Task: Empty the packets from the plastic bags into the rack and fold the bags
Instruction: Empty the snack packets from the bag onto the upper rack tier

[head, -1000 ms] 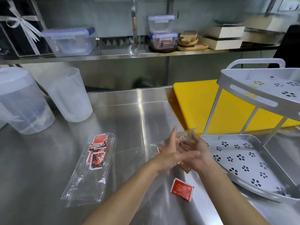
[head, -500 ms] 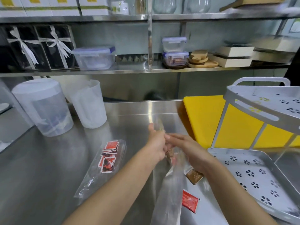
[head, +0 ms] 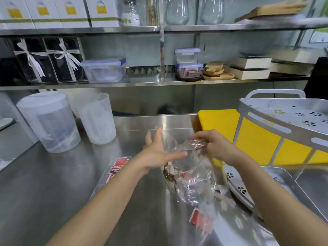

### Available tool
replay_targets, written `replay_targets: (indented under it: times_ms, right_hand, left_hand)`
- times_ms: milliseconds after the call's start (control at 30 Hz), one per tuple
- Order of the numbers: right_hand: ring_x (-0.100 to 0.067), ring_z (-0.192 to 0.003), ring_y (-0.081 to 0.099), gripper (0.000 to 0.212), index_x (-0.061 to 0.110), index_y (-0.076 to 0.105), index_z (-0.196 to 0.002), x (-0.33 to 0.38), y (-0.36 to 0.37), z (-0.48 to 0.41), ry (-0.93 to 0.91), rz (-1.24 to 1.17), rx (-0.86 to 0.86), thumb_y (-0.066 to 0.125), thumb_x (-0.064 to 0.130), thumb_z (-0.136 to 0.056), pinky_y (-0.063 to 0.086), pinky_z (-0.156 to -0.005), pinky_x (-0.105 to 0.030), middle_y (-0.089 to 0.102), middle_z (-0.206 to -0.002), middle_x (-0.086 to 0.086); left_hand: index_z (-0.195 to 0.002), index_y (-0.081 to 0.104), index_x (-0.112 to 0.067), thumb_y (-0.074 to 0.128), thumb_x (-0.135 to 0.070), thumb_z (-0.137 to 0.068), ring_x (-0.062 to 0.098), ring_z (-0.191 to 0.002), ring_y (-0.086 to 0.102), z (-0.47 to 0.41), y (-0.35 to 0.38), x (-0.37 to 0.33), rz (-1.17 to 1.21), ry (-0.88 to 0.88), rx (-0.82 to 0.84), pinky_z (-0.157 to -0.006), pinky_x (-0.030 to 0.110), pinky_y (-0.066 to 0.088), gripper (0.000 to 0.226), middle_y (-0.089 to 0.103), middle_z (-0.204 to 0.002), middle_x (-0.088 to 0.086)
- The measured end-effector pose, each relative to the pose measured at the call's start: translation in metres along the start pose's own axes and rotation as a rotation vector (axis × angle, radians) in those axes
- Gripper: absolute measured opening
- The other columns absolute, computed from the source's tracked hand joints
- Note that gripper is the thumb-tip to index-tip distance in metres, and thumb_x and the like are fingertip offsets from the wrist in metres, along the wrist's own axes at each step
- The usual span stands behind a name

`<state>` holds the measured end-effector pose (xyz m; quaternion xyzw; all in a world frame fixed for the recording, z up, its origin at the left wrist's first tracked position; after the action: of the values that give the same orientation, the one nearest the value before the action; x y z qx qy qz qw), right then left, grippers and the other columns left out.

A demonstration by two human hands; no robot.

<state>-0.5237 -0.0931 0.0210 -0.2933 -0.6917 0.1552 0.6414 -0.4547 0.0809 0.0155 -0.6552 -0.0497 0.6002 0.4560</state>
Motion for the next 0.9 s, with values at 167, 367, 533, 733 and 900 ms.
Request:
replay_targets:
  times_ms: [167, 367, 533, 733, 900]
  right_hand:
    - [-0.005, -0.077, 0.068, 0.052, 0.001, 0.066, -0.098, 0.009, -0.021, -0.004, -0.037, -0.104, 0.121, 0.033, -0.03, -0.074, 0.053, -0.062, -0.016, 0.07, -0.087, -0.006]
    - [-0.014, -0.065, 0.066, 0.045, 0.015, 0.062, -0.099, 0.014, -0.031, -0.016, -0.013, -0.21, 0.12, 0.05, -0.022, -0.077, 0.054, -0.064, -0.029, 0.072, -0.085, -0.006]
    - [-0.018, -0.089, 0.064, 0.029, 0.008, 0.062, -0.11, 0.01, -0.045, -0.015, 0.007, -0.25, -0.012, 0.063, 0.001, -0.082, 0.051, -0.076, -0.028, 0.069, -0.102, -0.01]
    - [-0.008, -0.08, 0.059, 0.015, 0.009, 0.065, -0.098, 0.009, -0.035, 0.004, -0.126, -0.235, -0.42, 0.063, 0.014, -0.084, 0.046, -0.064, -0.008, 0.066, -0.093, -0.008]
    - [-0.005, -0.119, 0.042, 0.086, 0.022, 0.028, -0.141, 0.005, 0.015, 0.02, 0.004, -0.062, 0.184, 0.076, 0.029, -0.07, 0.033, -0.093, -0.016, 0.042, -0.122, 0.013]
  left_hand:
    - [-0.136, 0.028, -0.052, 0.075, -0.053, -0.064, 0.016, -0.145, -0.011, 0.0, -0.01, -0.005, -0.462, 0.415, -0.08, -0.116, 0.044, -0.008, 0.086, -0.004, -0.159, -0.007]
    - [-0.077, 0.067, -0.015, 0.064, -0.035, -0.082, 0.009, -0.07, 0.063, -0.003, -0.006, -0.01, -0.357, 0.388, 0.036, -0.071, 0.024, 0.05, 0.021, 0.072, -0.076, -0.002]
    - [-0.064, 0.044, -0.013, 0.054, -0.019, -0.089, 0.007, -0.041, 0.045, -0.006, -0.012, -0.01, -0.295, 0.249, -0.042, -0.047, 0.023, 0.036, 0.028, 0.047, -0.052, -0.002]
    - [-0.08, 0.048, -0.001, 0.043, -0.002, -0.094, 0.02, -0.046, 0.064, -0.009, -0.027, -0.009, 0.505, -0.118, -0.129, -0.035, 0.022, 0.049, 0.015, 0.062, -0.059, 0.017]
    - [-0.117, 0.044, 0.008, 0.036, 0.005, -0.094, 0.022, -0.051, 0.07, -0.011, -0.034, -0.018, 0.84, -0.199, -0.228, -0.047, 0.029, 0.058, 0.025, 0.067, -0.07, 0.021]
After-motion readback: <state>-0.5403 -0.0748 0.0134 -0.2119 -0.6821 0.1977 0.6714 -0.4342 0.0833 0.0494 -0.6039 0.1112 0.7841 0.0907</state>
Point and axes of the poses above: each hand's wrist, its own z-axis away from the middle knuckle, its own y-axis out of the palm, x = y × z, the point moved 1 cm from there along -z, towards the middle knuckle
